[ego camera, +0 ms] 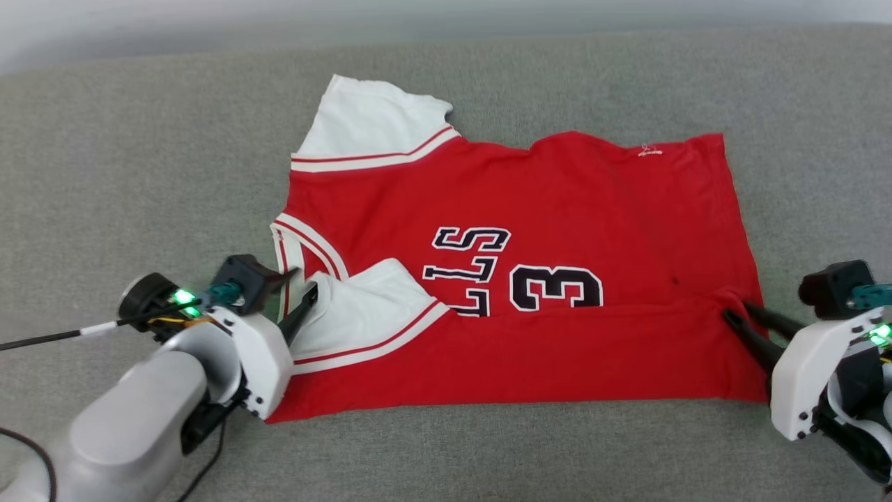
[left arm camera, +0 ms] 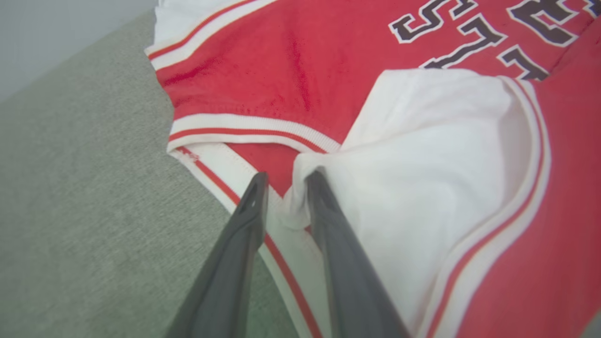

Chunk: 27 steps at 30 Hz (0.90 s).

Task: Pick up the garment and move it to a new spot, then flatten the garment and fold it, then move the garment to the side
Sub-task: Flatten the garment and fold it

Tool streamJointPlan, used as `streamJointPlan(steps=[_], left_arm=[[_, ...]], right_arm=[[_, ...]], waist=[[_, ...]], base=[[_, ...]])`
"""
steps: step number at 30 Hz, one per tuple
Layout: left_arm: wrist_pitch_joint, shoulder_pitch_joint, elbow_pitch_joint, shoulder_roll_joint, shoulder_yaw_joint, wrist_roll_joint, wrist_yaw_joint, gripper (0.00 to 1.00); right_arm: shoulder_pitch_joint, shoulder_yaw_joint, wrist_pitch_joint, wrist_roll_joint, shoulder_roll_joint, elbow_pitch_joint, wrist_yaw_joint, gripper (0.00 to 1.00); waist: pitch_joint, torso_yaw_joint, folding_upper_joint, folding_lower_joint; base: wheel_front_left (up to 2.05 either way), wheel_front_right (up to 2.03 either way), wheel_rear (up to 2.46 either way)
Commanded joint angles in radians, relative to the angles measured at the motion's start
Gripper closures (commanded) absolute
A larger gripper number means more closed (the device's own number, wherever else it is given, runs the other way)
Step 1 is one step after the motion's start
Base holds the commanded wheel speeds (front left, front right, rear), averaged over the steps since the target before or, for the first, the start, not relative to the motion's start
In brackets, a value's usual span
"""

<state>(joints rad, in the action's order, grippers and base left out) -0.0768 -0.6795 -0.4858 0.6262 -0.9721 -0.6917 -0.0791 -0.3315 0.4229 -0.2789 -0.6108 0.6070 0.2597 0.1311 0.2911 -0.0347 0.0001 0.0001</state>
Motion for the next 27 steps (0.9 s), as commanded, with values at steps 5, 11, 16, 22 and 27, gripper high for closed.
streamJointPlan(steps=[5, 11, 16, 22, 27], left_arm=[[0.012, -0.029, 0.037, 0.045, 0.035, -0.030, -0.001, 0.00], [0.199, -0.093, 0.149, 0.120, 0.039, -0.073, -0.009, 0.00], [0.461, -0.154, 0.229, 0.156, 0.005, -0.145, -0.026, 0.00], [0.777, -0.200, 0.254, 0.160, -0.049, -0.274, -0.038, 0.00], [0.957, -0.218, 0.265, 0.141, -0.103, -0.323, -0.041, 0.00]], right_arm=[[0.028, -0.045, 0.049, 0.006, 0.015, -0.037, -0.001, 0.00], [0.079, -0.097, 0.043, 0.021, 0.025, -0.108, -0.001, 0.00], [0.097, -0.124, 0.015, 0.047, 0.006, -0.146, -0.001, 0.00], [0.104, -0.117, -0.012, 0.068, -0.020, -0.168, -0.001, 0.00], [0.096, -0.109, -0.025, 0.070, -0.029, -0.170, -0.001, 0.00]], waist=[[-0.070, 0.018, -0.0001, -0.0001], [-0.105, 0.037, -0.0001, -0.0001], [-0.113, 0.041, -0.0001, -0.0001], [-0.122, 0.032, -0.0001, -0.0001], [-0.121, 0.018, -0.0001, -0.0001]], base=[[0.00, 0.00, 0.00], [0.00, 0.00, 0.00], [0.00, 0.00, 0.00], [0.00, 0.00, 0.00], [0.00, 0.00, 0.00]])
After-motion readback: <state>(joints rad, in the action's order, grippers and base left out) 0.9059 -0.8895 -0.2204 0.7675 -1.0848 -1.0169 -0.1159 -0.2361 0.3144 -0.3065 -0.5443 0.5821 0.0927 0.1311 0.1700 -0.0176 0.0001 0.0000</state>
